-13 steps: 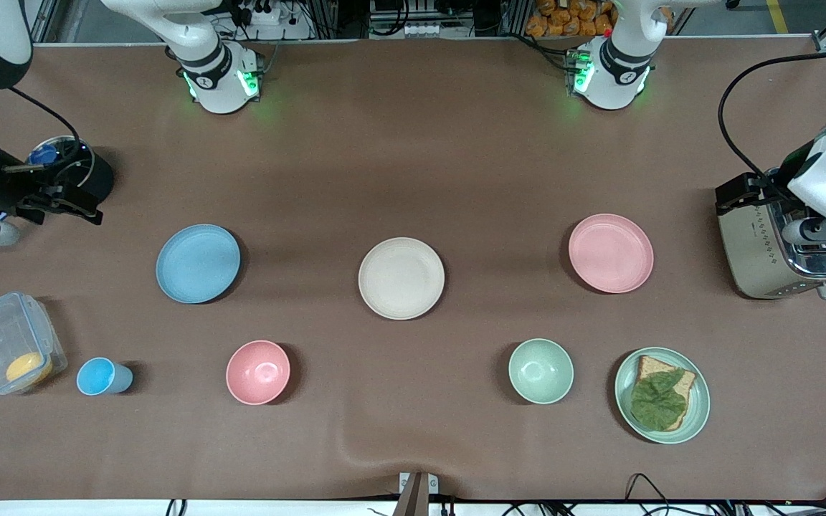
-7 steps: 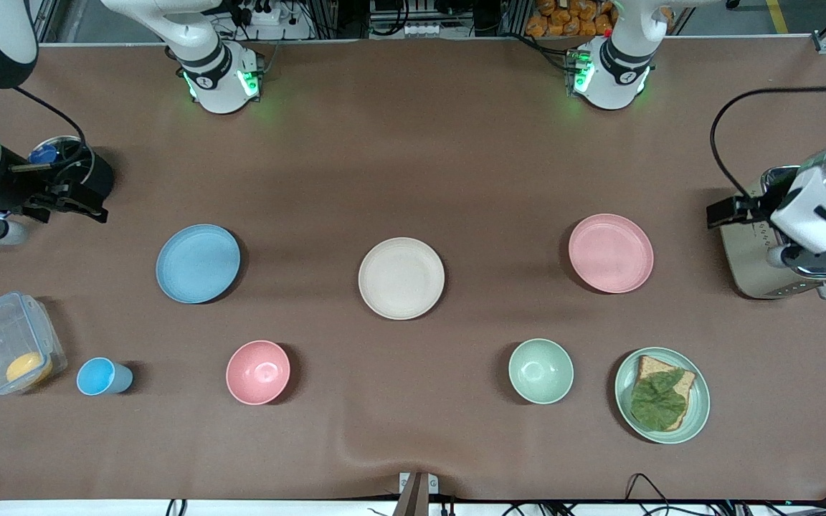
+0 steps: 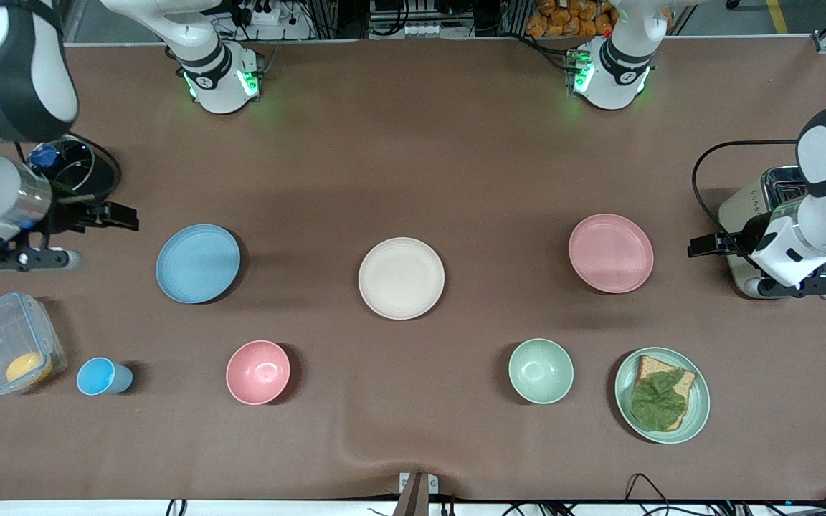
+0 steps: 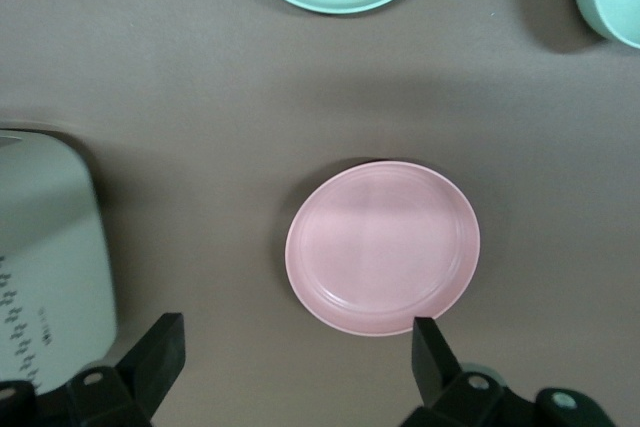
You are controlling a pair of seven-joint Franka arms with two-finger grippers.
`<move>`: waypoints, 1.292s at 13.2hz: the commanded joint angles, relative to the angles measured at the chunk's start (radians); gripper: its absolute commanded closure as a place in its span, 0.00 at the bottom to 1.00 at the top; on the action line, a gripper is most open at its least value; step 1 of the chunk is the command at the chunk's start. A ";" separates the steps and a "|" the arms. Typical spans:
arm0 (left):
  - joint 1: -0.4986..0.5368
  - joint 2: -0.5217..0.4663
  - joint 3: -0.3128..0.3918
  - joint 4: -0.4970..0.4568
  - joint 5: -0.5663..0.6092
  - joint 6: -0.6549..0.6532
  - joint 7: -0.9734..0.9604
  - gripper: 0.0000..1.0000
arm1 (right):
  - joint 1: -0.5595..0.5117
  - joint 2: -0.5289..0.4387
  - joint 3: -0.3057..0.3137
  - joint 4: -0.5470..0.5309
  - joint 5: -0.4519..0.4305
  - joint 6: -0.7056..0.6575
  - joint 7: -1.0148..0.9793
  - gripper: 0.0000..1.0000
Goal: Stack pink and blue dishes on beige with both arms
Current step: 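Reach the right gripper to the blue plate while the left gripper reaches the pink plate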
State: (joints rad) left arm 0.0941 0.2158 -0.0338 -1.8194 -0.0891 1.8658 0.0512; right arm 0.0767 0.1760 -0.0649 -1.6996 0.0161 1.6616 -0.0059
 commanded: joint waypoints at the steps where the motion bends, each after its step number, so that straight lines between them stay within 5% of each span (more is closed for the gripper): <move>1: 0.033 -0.009 -0.008 -0.096 -0.098 0.084 0.093 0.00 | -0.017 0.051 0.001 -0.093 0.005 0.157 -0.016 0.00; 4: 0.038 0.022 -0.009 -0.173 -0.150 0.188 0.165 0.00 | -0.040 0.083 0.001 -0.256 0.007 0.418 -0.016 0.00; 8: 0.099 0.126 -0.008 -0.179 -0.222 0.260 0.324 0.00 | -0.115 0.186 0.004 -0.268 0.015 0.545 -0.113 0.00; 12: 0.127 0.194 -0.008 -0.181 -0.224 0.297 0.369 0.00 | -0.189 0.287 0.002 -0.267 0.140 0.612 -0.284 0.00; 17: 0.122 0.198 -0.012 -0.224 -0.276 0.331 0.369 0.00 | -0.213 0.316 0.004 -0.301 0.198 0.601 -0.444 0.40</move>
State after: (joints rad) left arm 0.2112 0.4224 -0.0375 -2.0054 -0.3341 2.1592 0.3929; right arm -0.1062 0.4980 -0.0767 -1.9771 0.1632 2.2700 -0.3475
